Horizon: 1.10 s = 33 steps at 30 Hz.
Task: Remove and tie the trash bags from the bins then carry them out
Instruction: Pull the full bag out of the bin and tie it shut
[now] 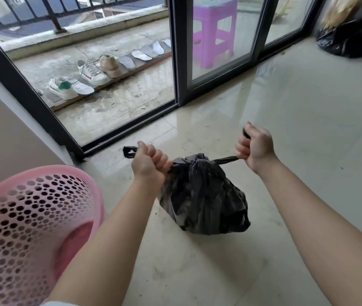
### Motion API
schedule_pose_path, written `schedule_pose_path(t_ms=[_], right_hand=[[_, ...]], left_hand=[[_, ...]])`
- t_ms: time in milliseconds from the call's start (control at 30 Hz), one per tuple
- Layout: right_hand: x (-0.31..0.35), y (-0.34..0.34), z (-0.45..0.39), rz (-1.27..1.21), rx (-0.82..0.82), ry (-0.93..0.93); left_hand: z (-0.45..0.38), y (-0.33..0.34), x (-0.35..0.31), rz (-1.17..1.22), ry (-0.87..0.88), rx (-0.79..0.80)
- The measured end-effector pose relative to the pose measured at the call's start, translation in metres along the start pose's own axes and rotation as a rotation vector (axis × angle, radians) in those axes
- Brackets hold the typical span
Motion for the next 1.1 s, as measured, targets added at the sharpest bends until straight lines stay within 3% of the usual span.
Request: schedule_pose_path(t_ms=[133,233,300,500,600,733,800,900,967,1100], right_hand=[[0.000,-0.038,0.006,0.727,-0.061,-0.176],[-0.006,-0.024,0.019,1.173,0.052,-0.310],[-0.011,-0.015,0.026,1.279,0.123,-0.353],[-0.018,-0.017,0.024,1.387,0.151,-0.283],[-0.051,-0.012,0.026,1.627,0.335,-0.150],[-0.083,-0.008,0.035,1.960,0.542,-0.019],[-0.082,-0.004,0.031,1.988,0.527,-0.035],[-0.079,0.000,0.024,1.885,0.455,-0.031],[-0.077,0.007,0.023,1.824,0.447,-0.058],[-0.077,0.021,0.031,1.752,0.527,-0.122]], left_hand=[[-0.004,-0.044,-0.031,-0.428,0.202,-0.115],[0.003,-0.042,-0.043,-1.045,0.422,-0.119],[0.008,-0.040,-0.046,-1.269,0.487,-0.129],[0.009,-0.043,-0.037,-1.572,0.474,-0.035],[0.000,-0.051,-0.037,-1.460,0.356,-0.109],[-0.005,-0.061,-0.033,-0.730,0.082,-0.221],[-0.004,-0.057,-0.018,-0.568,-0.050,-0.222],[0.012,-0.068,0.012,-0.631,-0.265,-0.340],[0.024,-0.067,0.035,-0.634,-0.431,-0.326],[0.026,-0.072,0.048,-0.695,-0.471,-0.354]])
Point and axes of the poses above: each hand's wrist, its own z-axis away from the middle knuckle, its own y-axis out of the palm, x = y × z, the point moved 8 cm from there along -z, towards the middle knuckle, and after that the axes turned 4 degrees about z, right-handed, at the moved point
